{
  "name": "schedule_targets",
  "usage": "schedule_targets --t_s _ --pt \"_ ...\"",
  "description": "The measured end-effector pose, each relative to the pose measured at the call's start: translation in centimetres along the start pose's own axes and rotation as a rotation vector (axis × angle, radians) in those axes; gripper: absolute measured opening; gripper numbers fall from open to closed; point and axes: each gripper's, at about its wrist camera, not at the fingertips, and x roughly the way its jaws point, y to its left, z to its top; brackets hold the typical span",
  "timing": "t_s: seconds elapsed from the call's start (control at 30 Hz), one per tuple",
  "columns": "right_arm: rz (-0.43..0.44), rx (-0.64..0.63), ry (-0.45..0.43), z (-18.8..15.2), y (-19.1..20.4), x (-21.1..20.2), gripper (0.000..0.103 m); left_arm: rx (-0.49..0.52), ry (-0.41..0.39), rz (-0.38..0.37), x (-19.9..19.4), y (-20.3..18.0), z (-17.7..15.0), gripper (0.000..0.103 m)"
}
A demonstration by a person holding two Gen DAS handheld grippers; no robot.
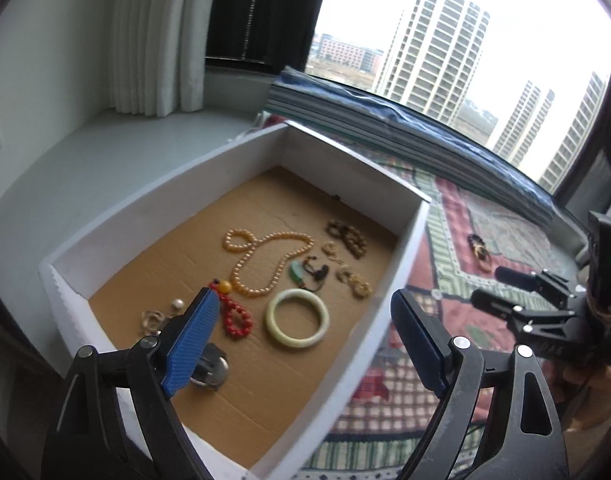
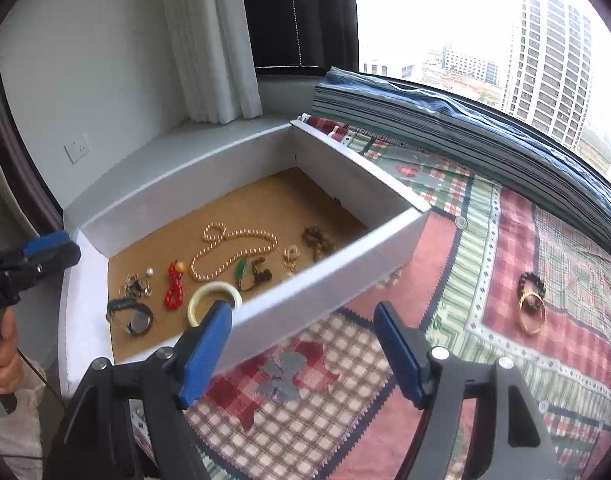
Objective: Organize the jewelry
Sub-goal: 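Withdraw both grippers from the box back over the quilt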
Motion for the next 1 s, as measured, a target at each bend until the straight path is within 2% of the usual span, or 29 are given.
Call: schedule_targets --t_s 0.13,0.27,0.43,0.57,0.7,0.9,1.0 --pt "-0.059 0.019 0.028 -6.1 -2.1 -1.1 0.075 0.069 0.044 -0.076 1.1 -5.3 -2.7 0.089" --pt "-0.14 0.094 0.035 -11.4 -5.5 -3.5 0.075 0.141 0.099 -0.13 3.1 -10.6 -5.6 0.089" --pt "-0.266 0.209 -0.003 -16.0 -9.5 -7.8 0.075 0.219 0.12 -0.114 4.5 -16.0 -8.0 0.089" --pt "-0.332 0.284 -0.013 -18.6 -11.8 -10.3 0.075 0.268 0.112 -0.09 4.8 -18.1 -8.6 0.089" --pt "-0.345 0.33 -0.011 -20.1 -13.0 -11.0 0.075 0.295 0.094 -0.055 4.9 -18.9 -8.8 0.089" --pt "-0.319 0.344 -0.015 -20.7 -12.8 -10.5 0.075 0.332 0.072 -0.018 5.1 -19.8 -8.8 0.089" --pt "-0.309 0.344 -0.009 -21.0 -12.6 -10.0 0.075 0.339 0.1 -0.02 6.2 -20.0 -9.2 0.092"
